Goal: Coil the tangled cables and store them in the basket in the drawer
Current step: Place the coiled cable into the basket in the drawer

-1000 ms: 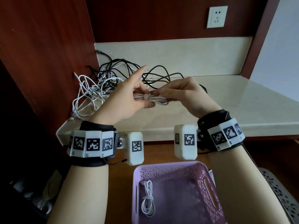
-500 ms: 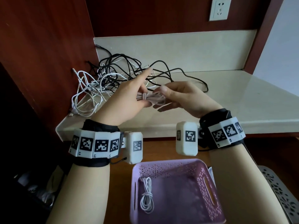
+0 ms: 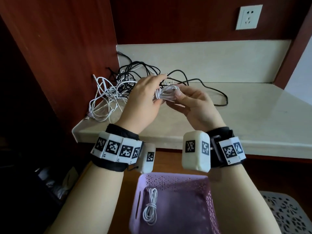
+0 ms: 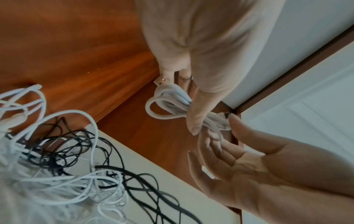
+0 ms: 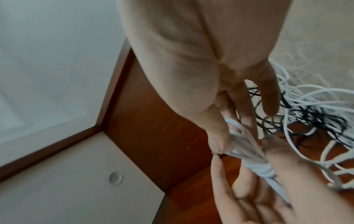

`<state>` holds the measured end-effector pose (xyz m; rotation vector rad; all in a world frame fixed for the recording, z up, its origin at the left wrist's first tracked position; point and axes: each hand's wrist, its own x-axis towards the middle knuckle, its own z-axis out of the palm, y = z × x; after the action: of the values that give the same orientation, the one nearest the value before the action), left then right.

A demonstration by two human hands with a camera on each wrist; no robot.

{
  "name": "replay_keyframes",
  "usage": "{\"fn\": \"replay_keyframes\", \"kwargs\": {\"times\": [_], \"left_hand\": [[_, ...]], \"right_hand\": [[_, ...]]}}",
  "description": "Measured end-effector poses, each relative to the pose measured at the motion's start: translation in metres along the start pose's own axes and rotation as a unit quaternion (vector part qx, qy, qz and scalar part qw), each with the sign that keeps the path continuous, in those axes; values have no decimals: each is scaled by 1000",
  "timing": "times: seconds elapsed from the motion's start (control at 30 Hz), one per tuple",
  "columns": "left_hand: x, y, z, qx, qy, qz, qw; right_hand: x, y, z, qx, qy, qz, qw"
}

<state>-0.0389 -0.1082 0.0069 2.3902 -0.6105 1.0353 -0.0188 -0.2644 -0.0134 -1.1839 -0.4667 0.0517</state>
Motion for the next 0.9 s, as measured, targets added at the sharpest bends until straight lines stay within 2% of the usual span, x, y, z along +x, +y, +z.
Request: {"fn": "replay_keyframes", "kwargs": {"times": [0.1,0.17,0.4,0.53,0.67,0.8,0.9], "left_hand": [[-2,1,6,10,-10,-19,1000],[-6,1,9,10,-14,-58,998],[-18,4,5,29,-32,-129,991],[-24,0,-2,10,-60,-167,984],[-28,-9,-10,8,-78,-191,978],[-33,-16,-21,-18,-101,-184,978],[-40,-18,-27,-64,-128,-168,975]], "right_hand": [[1,6,-2,23,2,19,1000],[2,11,-1,10,4,11,1000],[10,32,15,-86,55,-101,990],[12,38,24,-244,81,-160,953],[16,37,32,-369,106,-167,908],[4,30,47,-397,76,-201,892],[-14,26,56,-400,91,-186,893]]}}
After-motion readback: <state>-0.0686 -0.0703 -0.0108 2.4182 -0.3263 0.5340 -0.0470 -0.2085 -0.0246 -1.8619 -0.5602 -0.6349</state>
